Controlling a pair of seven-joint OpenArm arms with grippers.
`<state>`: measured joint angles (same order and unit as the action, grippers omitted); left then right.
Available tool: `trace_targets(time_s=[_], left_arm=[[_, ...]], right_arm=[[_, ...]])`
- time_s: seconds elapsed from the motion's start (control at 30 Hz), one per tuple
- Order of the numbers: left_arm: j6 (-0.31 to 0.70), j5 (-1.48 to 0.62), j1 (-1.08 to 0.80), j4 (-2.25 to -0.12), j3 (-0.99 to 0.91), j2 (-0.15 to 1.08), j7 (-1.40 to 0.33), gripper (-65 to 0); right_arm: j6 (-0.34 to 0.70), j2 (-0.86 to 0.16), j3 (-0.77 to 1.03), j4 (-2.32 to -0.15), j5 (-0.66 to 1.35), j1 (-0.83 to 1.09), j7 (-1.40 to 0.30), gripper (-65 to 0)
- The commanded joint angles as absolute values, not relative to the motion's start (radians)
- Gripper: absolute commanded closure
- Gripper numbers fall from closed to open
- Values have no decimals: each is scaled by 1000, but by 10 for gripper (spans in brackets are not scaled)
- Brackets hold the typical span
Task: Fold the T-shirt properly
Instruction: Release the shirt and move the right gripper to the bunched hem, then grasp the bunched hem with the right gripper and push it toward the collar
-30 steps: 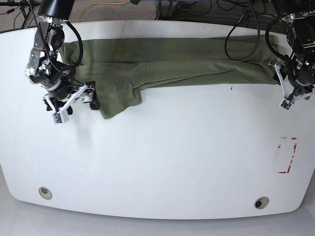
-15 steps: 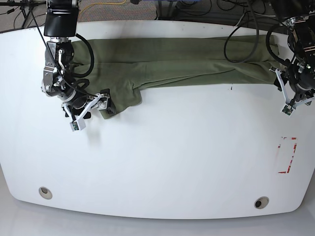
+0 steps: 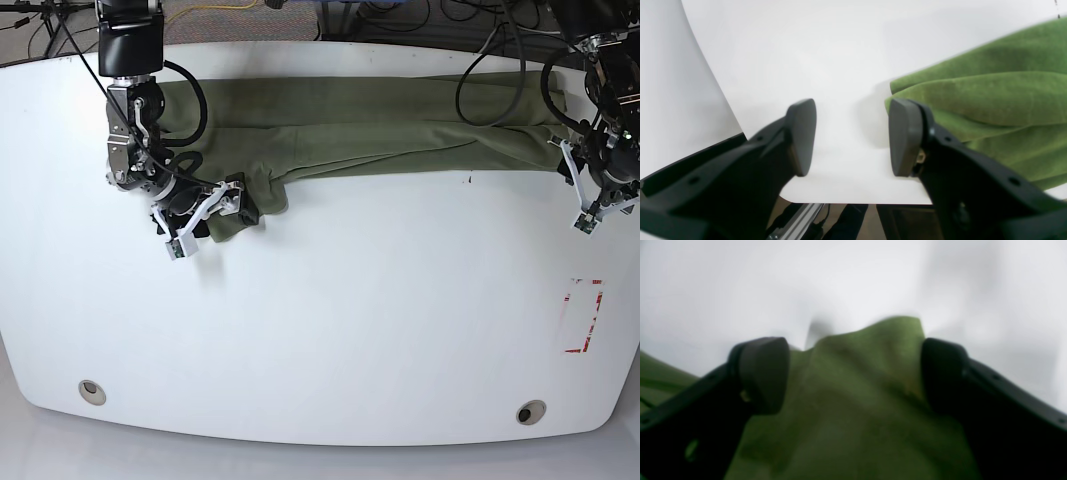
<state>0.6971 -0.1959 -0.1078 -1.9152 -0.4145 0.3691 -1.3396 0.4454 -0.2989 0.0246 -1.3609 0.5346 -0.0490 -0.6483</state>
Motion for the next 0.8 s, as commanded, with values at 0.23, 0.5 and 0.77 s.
trace_targets(time_s=[0.23, 0.5, 0.77], left_arm=[[698, -193, -96, -1931, -418, 384, -1334, -326], [698, -193, -96, -1929, -414, 380, -1334, -326], [698, -191, -96, -1928, -412, 380, -1334, -326]], right_arm=[[450, -314, 27, -1365, 542, -50, -630, -55], [455, -338, 33, -1500, 553, -27, -634, 0], [456, -363, 33, -1816, 653, 84, -704, 0]])
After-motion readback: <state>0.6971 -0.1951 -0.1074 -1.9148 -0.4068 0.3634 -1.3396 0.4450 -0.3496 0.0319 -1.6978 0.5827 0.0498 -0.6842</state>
